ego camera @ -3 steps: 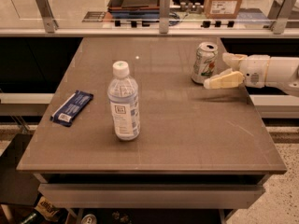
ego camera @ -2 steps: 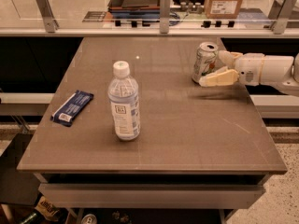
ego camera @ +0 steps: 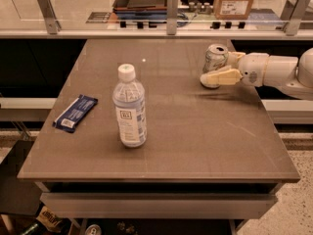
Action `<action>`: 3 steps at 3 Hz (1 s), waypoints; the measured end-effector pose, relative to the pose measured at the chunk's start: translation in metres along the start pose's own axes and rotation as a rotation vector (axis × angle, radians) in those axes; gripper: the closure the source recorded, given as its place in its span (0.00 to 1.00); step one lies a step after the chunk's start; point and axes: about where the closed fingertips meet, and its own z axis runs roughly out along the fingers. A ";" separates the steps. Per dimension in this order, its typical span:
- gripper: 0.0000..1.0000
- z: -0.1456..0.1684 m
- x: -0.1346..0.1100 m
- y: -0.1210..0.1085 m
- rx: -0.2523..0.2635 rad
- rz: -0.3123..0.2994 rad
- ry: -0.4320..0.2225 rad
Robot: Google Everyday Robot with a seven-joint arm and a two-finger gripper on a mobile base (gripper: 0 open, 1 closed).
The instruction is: Move 7up can near blue plastic bottle
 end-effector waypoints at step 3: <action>0.87 0.001 -0.011 0.021 -0.098 -0.021 0.009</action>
Offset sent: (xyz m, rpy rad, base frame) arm -0.0015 0.0033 0.0018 0.0099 -0.0288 0.0292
